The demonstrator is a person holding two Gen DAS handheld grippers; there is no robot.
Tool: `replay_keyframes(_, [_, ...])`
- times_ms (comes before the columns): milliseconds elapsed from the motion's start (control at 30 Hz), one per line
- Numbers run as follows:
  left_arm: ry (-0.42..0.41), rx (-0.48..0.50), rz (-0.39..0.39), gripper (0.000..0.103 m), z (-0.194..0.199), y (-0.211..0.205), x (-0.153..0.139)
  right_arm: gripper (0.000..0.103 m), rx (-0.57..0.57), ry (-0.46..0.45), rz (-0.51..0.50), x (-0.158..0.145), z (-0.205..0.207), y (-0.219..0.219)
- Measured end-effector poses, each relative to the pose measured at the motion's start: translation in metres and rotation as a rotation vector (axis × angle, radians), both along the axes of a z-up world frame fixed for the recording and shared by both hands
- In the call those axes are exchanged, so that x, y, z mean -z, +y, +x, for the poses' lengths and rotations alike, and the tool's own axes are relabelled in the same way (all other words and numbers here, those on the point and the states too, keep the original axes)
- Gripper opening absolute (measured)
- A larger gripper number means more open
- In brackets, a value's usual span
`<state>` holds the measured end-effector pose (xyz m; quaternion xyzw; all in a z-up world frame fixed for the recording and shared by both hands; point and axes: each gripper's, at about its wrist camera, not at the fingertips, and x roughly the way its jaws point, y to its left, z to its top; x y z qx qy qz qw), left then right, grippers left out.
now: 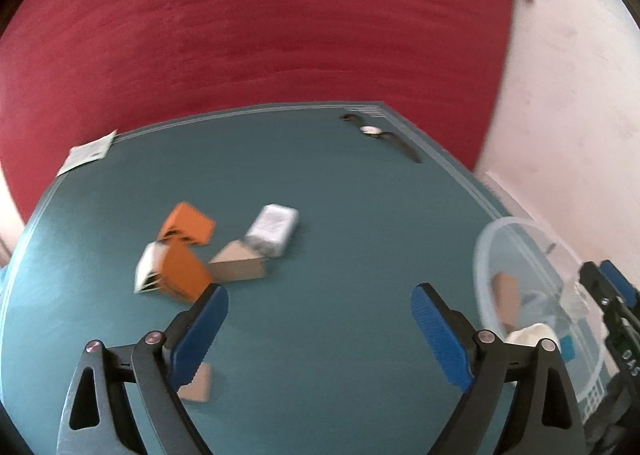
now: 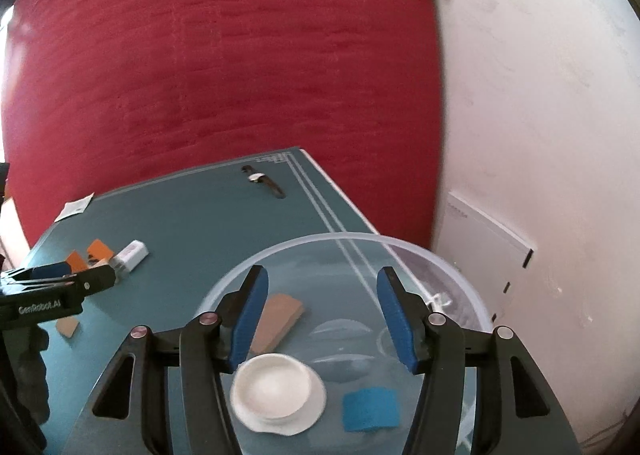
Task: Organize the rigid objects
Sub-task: 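Move the left gripper to the tan cube and grasp it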
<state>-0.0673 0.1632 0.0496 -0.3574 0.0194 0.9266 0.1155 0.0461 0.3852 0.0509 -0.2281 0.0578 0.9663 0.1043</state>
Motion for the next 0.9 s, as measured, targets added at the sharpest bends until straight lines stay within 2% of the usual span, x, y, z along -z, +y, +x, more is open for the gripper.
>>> replay_keyframes(267, [-0.039,-0.138,-0.036,0.097,-0.002,-0.056,0.022,0.063,-0.068,0.007,0.015,-0.002,-0.001,-0.028])
replay_keyframes(400, [-0.070,-0.170,-0.050,0.097,-0.001,-0.072,0.034,0.063,-0.116,0.002,0.024,-0.001,-0.001,-0.045])
replay_keyframes(700, [-0.098,-0.189,-0.091,0.097,0.007,-0.087,0.044,0.063,-0.233,-0.038,0.046,0.009,-0.004,-0.085])
replay_keyframes(900, [-0.126,-0.200,-0.112,0.097,0.007,-0.094,0.048,0.063,-0.283,-0.068,0.053,0.018,-0.003,-0.097])
